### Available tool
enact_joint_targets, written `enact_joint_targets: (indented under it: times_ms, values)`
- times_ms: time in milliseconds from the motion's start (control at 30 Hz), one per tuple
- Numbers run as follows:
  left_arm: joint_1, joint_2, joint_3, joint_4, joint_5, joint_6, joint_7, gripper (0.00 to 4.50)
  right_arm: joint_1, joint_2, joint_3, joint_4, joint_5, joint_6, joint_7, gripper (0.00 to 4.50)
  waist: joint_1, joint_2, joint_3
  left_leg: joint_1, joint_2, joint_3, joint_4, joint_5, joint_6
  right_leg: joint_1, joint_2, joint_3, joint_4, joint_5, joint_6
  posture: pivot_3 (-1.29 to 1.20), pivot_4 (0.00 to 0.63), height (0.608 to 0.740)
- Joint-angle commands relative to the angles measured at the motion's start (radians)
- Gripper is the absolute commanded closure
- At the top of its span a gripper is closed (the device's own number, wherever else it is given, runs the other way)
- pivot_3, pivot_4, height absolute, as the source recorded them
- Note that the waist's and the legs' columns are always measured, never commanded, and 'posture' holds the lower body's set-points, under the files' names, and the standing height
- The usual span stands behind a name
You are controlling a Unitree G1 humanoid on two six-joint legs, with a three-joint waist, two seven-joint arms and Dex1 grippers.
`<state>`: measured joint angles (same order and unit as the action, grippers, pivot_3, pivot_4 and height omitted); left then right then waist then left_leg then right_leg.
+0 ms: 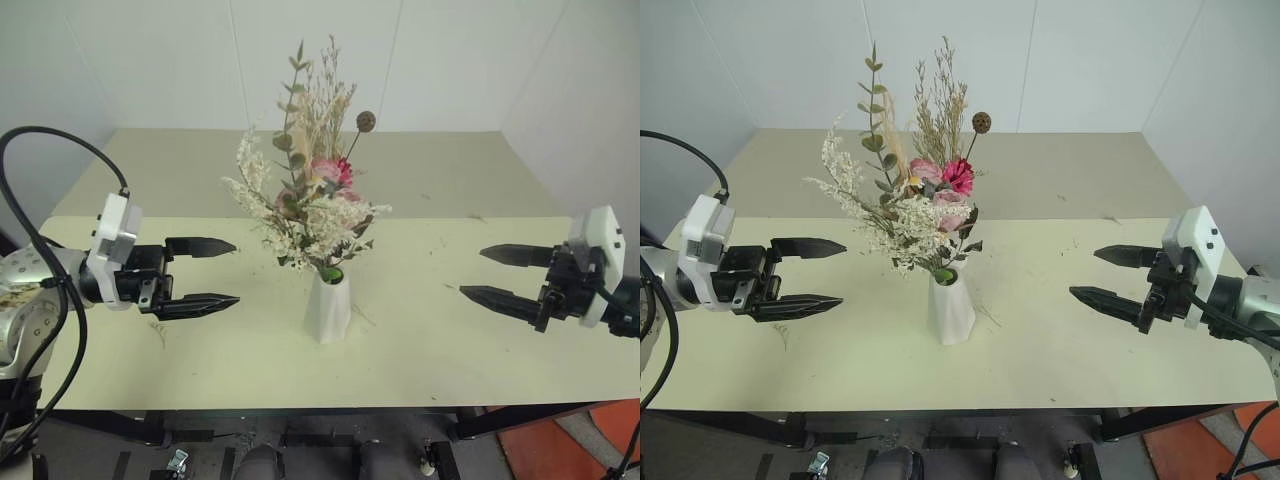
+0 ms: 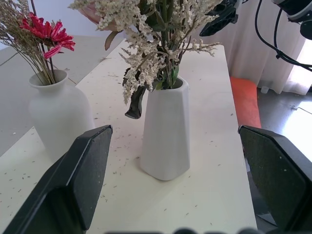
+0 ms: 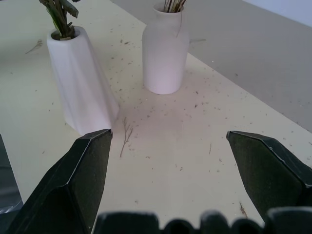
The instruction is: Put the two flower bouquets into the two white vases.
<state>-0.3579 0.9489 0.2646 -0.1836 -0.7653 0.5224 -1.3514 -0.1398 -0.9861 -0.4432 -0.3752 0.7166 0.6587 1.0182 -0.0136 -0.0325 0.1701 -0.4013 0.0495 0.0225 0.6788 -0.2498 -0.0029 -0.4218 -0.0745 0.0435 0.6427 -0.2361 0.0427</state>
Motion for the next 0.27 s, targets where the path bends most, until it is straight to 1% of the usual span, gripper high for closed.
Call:
enact_joint_targets:
  times_ms: [33,267]
  values:
    - [-0.020,0.016,0.032,-0.022,-0.011,-0.010,0.003,0.00,-0.009,0.005,-0.044,-0.016,0.016,-0.023,-0.011,0.05,0.000,0.000,0.000,0.000,0.000,0.000,0.000,0.000,0.000,0.000,0.000,0.000,0.000,0.000,0.000,0.00,0.150,0.740]
    - [-0.024,0.016,0.028,-0.025,-0.014,-0.007,0.007,0.00,-0.005,0.005,-0.042,-0.016,0.004,-0.035,-0.010,0.05,0.000,0.000,0.000,0.000,0.000,0.000,0.000,0.000,0.000,0.000,0.000,0.000,0.000,0.000,0.000,0.00,0.150,0.740]
